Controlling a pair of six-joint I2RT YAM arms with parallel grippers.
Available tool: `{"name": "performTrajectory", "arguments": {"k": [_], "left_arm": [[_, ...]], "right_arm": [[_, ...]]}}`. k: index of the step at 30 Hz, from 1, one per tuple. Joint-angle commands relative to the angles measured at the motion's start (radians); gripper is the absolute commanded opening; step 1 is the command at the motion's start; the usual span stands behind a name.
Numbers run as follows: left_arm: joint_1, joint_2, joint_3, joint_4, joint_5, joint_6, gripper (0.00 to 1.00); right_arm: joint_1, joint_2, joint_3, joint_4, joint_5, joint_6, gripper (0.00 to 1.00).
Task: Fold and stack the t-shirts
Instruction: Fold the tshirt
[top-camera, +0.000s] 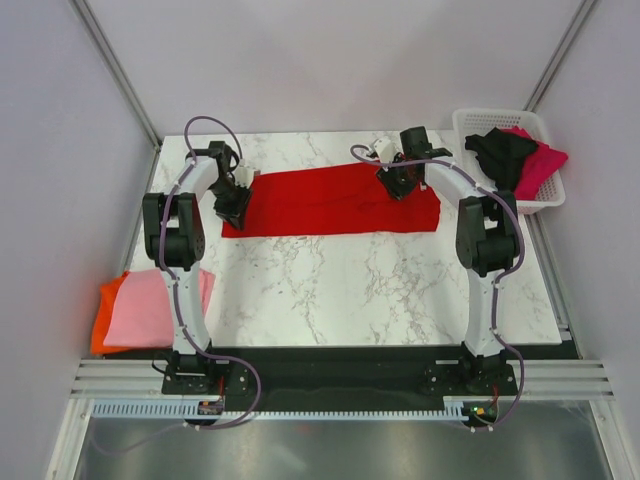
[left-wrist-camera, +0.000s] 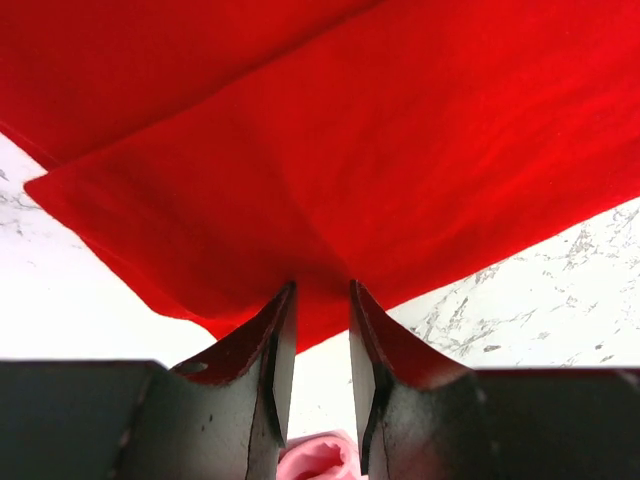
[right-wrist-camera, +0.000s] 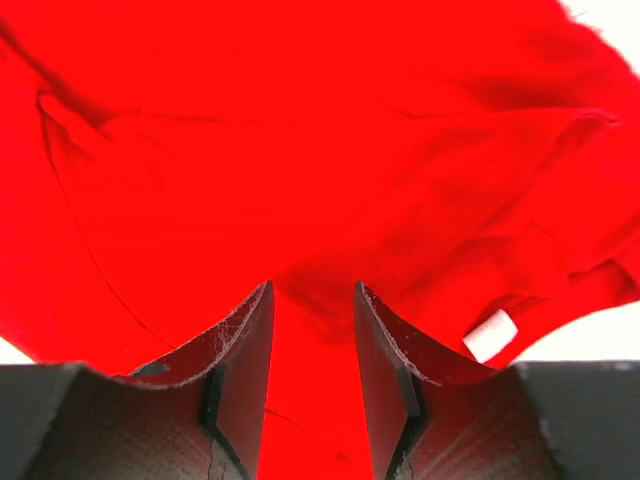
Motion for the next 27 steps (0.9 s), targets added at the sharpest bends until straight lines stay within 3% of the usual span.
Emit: {"name": "performTrajectory", "arguments": {"k": [1, 27], "left_arm": [[0.002, 0.007, 0.001, 0.005, 0.002, 0.016, 0.34], [0.0, -0.024, -0.013, 0.008, -0.029, 0.008, 0.34]], "right_arm": [[-0.004, 0.009, 0.049, -0.024, -0.017, -0.02, 0.46], [-0.008, 0.045, 0.02, -0.009, 0.064, -0.031, 0.41]]}}
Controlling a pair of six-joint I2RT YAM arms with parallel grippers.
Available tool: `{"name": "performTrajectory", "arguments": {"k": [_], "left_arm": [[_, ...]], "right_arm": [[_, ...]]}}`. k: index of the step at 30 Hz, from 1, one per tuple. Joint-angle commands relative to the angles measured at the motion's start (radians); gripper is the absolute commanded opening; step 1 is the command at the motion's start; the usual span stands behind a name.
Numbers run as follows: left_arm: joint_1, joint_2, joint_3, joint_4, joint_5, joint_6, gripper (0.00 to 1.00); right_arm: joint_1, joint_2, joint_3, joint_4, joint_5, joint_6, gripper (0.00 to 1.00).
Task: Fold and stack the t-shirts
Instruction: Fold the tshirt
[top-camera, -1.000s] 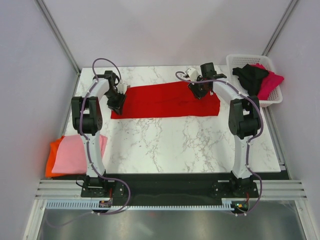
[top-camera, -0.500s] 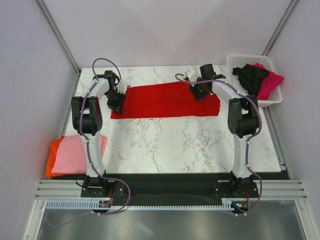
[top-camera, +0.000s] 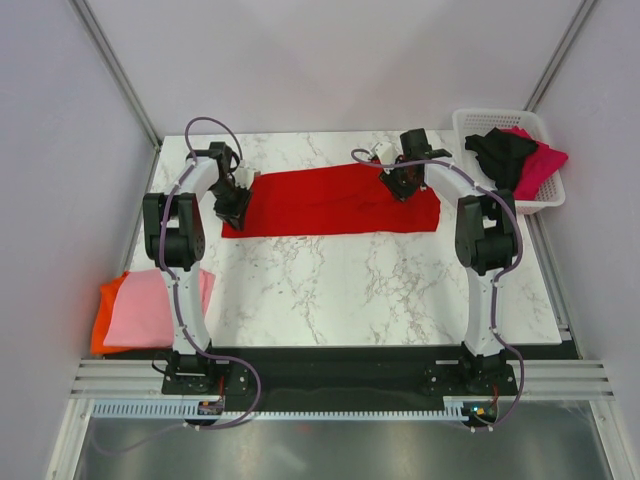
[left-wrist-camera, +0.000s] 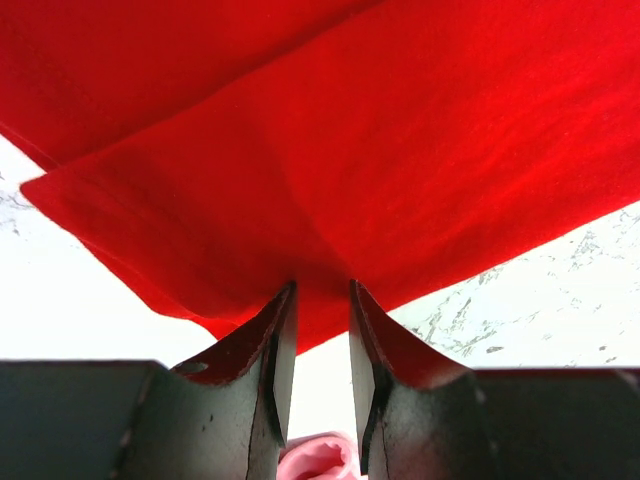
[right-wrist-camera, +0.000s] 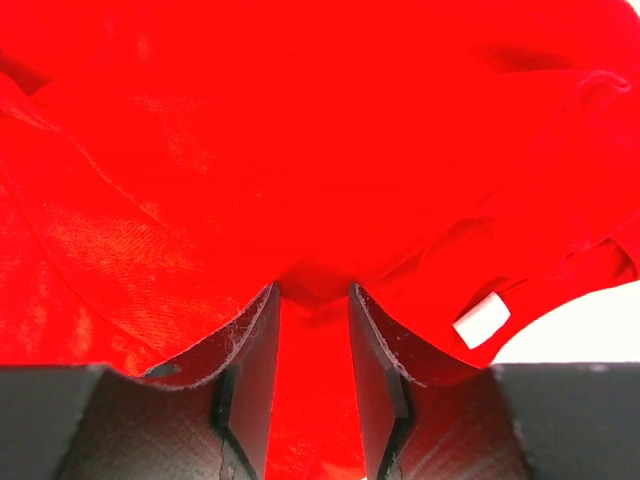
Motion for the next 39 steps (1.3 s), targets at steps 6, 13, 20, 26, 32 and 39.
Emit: {"name": "performTrajectory", "arguments": {"k": [6, 13, 20, 26, 32, 39], "left_arm": [[0.0, -0.035, -0.02, 0.009, -0.03, 0.008, 0.34], [0.0, -0.047, -0.032, 0.012, -0.041, 0.011, 0.34], [0.0, -0.068, -0.052, 0.017, -0.045, 0.013, 0.34], [0.0, -0.096, -0.057, 0.017, -0.042, 0.014, 0.34], [0.0, -0.148, -0.01, 0.023, -0.039, 0.022, 0.35], [-0.007, -0.254, 0.028, 0.018, -0.035, 0.1, 0.42]], "right_arm": [[-0.004, 0.033, 0.025, -0.019, -0.035, -0.002, 0.4], [-0.008, 0.036, 0.048, -0.044, -0.067, -0.004, 0.1], [-0.005, -0.013, 0.117, -0.027, -0.082, -0.009, 0.02], [0.031, 0.103, 0.318, -0.022, -0.081, 0.01, 0.02], [0.102, 0.232, 0.534, -0.003, -0.044, 0.068, 0.33], [0.081, 0.038, 0.336, 0.117, 0.014, 0.134, 0.51]]}}
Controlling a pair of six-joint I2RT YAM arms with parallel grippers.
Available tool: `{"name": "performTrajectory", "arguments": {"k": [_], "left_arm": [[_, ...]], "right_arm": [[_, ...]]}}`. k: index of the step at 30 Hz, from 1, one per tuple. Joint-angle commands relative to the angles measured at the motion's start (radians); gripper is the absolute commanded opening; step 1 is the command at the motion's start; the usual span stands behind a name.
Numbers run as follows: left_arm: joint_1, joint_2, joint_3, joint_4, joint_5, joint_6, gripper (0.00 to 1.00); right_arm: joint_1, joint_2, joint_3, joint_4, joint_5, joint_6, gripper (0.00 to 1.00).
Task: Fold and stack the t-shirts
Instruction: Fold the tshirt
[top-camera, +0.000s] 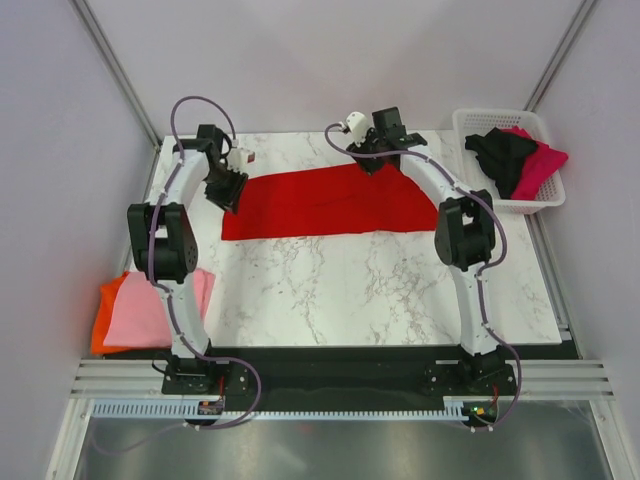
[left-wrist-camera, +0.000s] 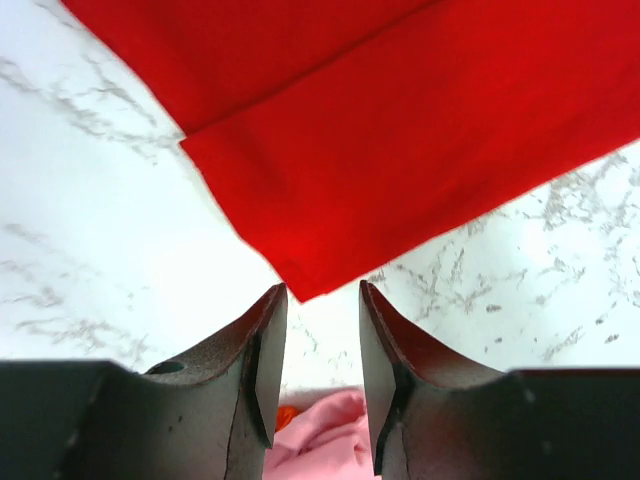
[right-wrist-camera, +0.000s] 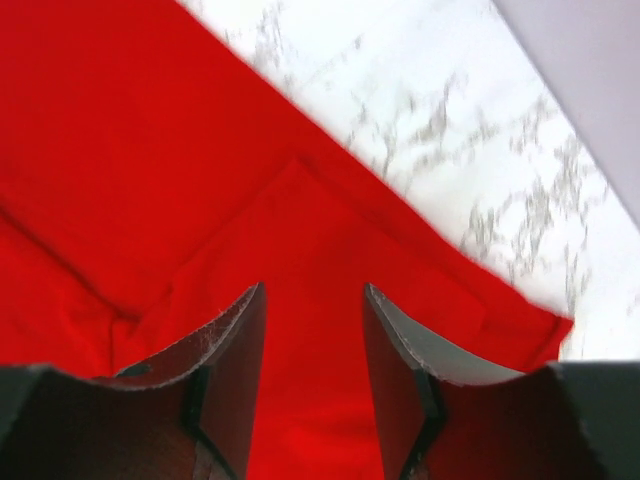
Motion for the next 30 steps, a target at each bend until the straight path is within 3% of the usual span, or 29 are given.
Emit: {"name": "performTrajectory", "arguments": {"k": [1, 5, 8, 26, 30], "left_arm": [[-0.01, -0.157, 0.013, 0.007, 0.02, 0.107, 0.43], [-0.036, -0.26, -0.161, 0.008, 0.018, 0.372, 0.45], [-0.052, -0.274, -0.286, 0.023, -0.014, 0.486, 0.47], [-0.08, -0.035, -0.238, 0.166, -0.091, 0.484, 0.47], [-0.086, -0.004, -0.252, 0.181, -0.112, 0.468, 0.43]], "right_arm": [[-0.046, -0.191, -0.141, 0.109, 0.036, 0.05, 0.51], [-0.064, -0.292, -0.264, 0.102, 0.032, 0.052, 0.52], [-0.064, -0.352, -0.36, 0.09, 0.024, 0.041, 0.52], [-0.066, -0.455, -0.5, 0.064, 0.047, 0.046, 0.53], [-0.066, -0.466, -0.516, 0.065, 0.053, 0.043, 0.52]]}}
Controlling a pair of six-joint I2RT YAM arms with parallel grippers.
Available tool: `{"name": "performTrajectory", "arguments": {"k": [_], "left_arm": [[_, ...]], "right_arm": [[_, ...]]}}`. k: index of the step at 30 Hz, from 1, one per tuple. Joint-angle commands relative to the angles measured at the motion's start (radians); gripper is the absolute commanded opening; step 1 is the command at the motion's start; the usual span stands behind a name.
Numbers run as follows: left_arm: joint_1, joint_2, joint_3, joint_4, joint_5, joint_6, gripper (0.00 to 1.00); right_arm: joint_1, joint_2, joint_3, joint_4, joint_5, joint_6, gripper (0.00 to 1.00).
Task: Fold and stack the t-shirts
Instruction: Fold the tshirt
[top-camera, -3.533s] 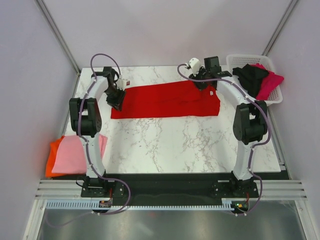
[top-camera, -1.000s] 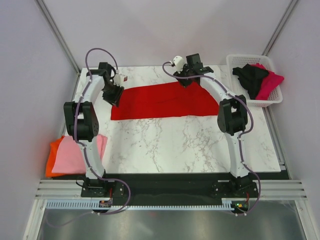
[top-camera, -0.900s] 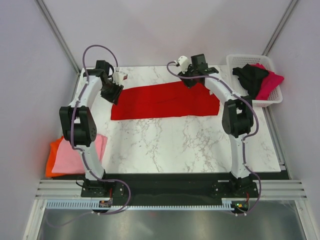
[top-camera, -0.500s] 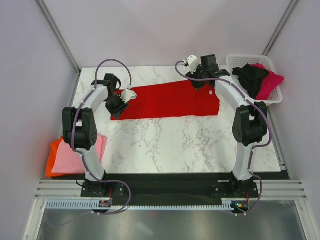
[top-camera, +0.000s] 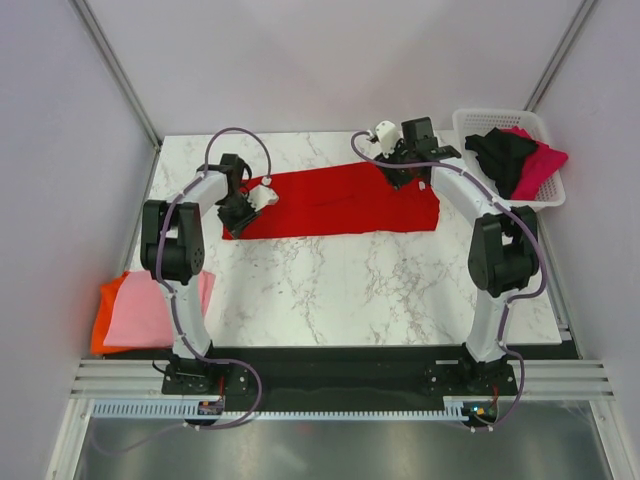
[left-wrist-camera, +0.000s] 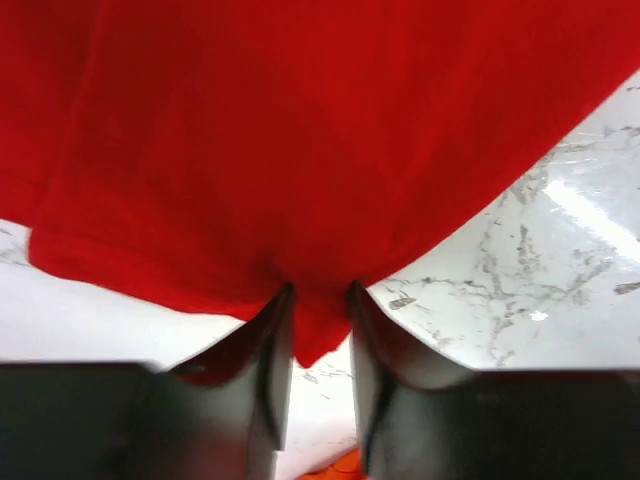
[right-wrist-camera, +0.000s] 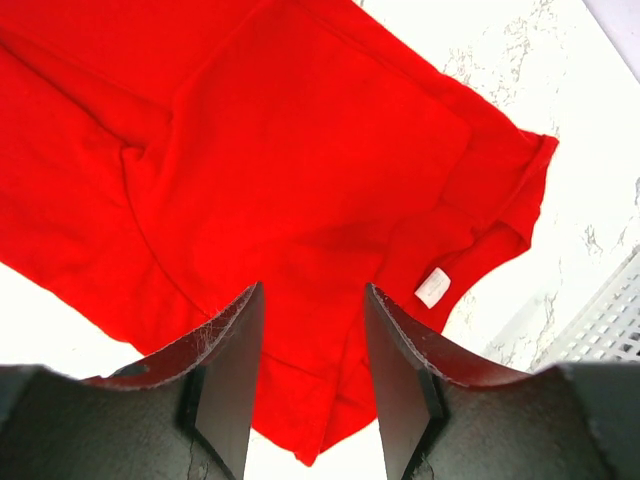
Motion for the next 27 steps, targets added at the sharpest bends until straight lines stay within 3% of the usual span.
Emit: {"name": "performTrajectory", "arguments": {"k": [1, 3, 4, 10, 16, 27], "left_arm": [[-0.006, 0.024, 0.014, 0.037, -0.029, 0.008, 0.31], [-0.009, 0.02, -0.003, 0.039, -0.027, -0.004, 0.17], [-0.009, 0.01, -0.009, 0.037, -0.021, -0.012, 0.03], [-0.042, -0.138, -0.133, -0.013, 0.011, 0.005, 0.02], [-0.122, -0.293, -0.242, -0.257, 0.027, 0.047, 0.02], [-0.334, -0.457, -0.359, -0.447, 0.119, -0.07, 0.02]], "right_arm": [[-0.001, -0.065, -0.017, 0.01, 0.013, 0.0, 0.53], [-0.001, -0.07, -0.03, 0.012, 0.031, -0.004, 0.52], [-0.001, -0.07, -0.034, 0.015, 0.043, -0.004, 0.53], [-0.023, -0.021, -0.041, -0.006, 0.111, 0.015, 0.52], [-0.029, 0.081, 0.029, -0.083, 0.153, 0.021, 0.5], [-0.008, 0.268, 0.16, -0.146, 0.145, 0.018, 0.49]]}}
